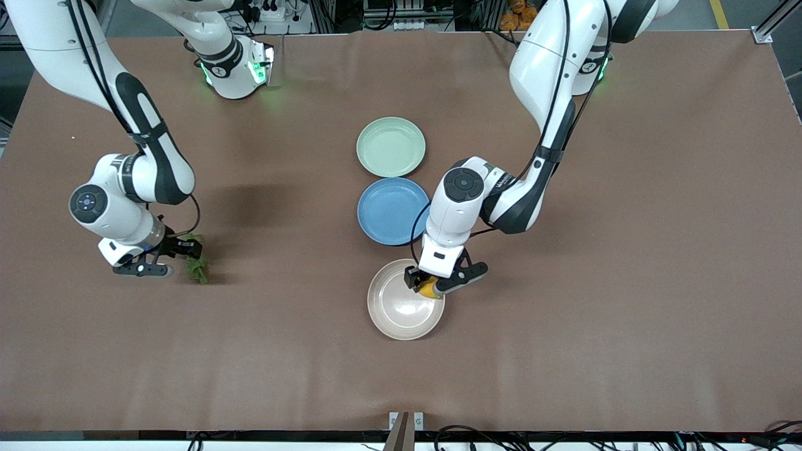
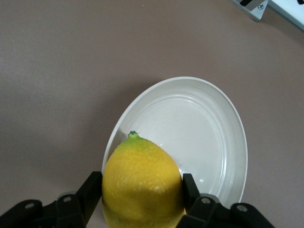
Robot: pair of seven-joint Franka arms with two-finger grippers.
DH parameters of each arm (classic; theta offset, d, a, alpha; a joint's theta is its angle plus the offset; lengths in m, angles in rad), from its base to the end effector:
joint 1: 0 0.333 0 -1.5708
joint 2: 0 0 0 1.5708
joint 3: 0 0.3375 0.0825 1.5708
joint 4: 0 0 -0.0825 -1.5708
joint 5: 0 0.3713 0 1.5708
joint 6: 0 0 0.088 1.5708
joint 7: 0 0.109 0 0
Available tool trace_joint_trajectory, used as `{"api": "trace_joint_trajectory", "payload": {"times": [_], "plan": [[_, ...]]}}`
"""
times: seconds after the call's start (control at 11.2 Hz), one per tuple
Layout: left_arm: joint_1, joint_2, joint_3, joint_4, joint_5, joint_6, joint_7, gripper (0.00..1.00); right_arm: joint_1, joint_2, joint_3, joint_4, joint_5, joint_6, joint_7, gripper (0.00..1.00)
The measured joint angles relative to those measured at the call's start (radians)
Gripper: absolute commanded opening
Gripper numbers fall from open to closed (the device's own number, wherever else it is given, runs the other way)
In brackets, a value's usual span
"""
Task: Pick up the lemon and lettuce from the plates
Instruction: 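Carry the lettuce off the plate with the right gripper and release it, then lift the lemon off the cream plate with the left gripper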
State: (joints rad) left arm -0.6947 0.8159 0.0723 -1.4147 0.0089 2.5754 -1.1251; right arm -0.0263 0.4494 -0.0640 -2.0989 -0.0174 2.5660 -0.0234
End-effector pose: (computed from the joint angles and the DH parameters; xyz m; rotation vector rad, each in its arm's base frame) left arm 0.6140 -0.4581 0.2700 2.8085 0.6637 0.3849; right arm 0.5846 -0.0518 0.2325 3.1024 -0.0711 0.0252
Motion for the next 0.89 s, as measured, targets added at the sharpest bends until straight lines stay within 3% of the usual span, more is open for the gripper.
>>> {"api": "trace_joint_trajectory", "payload": {"times": [0.45, 0.89], "plan": [[0.005, -0.034, 0.000, 0.000, 0.000, -0.002, -0.058, 0.06, 0.005, -0.068, -0.005, 0.165, 0.000, -0.314, 0.001, 1.00], [0.006, -0.040, 0.000, 0.000, 0.000, -0.003, -0.210, 0.06, 0.007, -0.073, -0.005, 0.185, 0.001, -0.350, 0.001, 1.00]]}}
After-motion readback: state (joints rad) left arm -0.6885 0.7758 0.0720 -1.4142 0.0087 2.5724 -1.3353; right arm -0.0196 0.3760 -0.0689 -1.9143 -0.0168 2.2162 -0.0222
